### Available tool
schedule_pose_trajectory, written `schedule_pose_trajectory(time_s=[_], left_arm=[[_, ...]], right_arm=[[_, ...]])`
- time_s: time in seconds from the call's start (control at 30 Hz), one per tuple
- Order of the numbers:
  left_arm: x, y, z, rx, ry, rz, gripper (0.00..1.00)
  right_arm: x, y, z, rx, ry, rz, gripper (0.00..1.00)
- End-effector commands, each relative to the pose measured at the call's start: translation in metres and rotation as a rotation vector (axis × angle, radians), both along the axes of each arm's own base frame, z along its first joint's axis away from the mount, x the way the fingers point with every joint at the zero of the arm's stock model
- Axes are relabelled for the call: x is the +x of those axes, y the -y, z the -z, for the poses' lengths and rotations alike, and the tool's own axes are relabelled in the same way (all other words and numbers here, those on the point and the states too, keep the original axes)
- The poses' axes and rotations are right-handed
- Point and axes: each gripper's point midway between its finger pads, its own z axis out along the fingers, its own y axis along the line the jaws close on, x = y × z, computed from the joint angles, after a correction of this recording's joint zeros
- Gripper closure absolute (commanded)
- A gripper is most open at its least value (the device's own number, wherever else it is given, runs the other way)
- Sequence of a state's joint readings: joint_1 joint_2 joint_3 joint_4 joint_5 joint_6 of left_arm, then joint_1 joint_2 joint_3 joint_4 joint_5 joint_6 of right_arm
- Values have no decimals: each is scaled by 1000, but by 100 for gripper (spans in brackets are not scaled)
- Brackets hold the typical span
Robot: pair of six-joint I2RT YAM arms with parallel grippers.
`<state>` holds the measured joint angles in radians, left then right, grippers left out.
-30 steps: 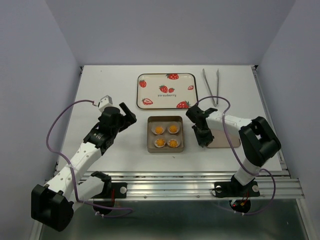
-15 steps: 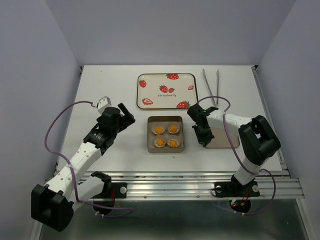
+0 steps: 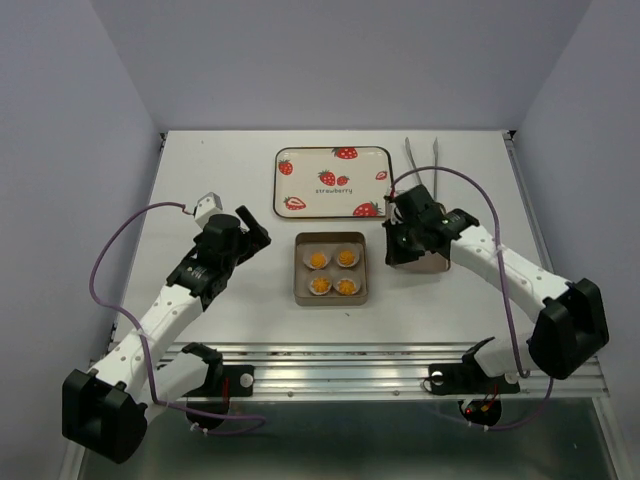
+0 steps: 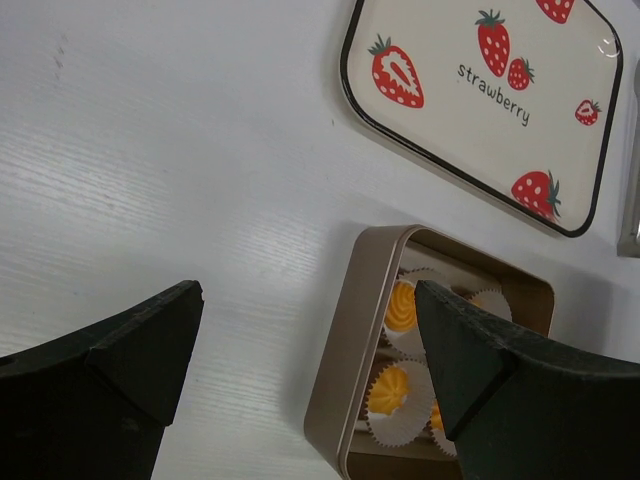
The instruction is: Pack the cookies
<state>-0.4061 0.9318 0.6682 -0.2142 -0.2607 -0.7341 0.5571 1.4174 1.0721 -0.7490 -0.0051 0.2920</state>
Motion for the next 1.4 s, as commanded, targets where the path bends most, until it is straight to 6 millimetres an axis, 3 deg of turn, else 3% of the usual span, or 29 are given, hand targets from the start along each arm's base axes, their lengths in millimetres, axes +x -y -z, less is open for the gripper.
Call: schedule_pose_trajectory(time_s=[0.0,0.17,0.27,0.3,0.4,0.63,0.87,1.37], left_arm=[[5,6,-30,-43,80,13,1],[4,10,-35,-57,94,35,1],[3,11,-39,-59,103,49,1],[2,12,-40,-59,106,55,1],[0,13,-43,-57,110,73,1],[-7,14,-53,-61,129,101,1],[-10,12,-60,-59,144,104,1],[-9,8,-58,-46,140,87,1]], right_arm=[[17,-46,-79,298,192,-91,99],[-5,-91,-154,667,313,-277,99],[-24,-110,-180,852,316,-379,99],[-40,-115,-185,918,280,-456,99],[-58,-123,-199,1070,258,-527,99],[-82,-120,-229,1294,284,-573,99],[-98,-112,-225,1451,233,-548,99],[-97,-112,-199,1474,129,-466,99]])
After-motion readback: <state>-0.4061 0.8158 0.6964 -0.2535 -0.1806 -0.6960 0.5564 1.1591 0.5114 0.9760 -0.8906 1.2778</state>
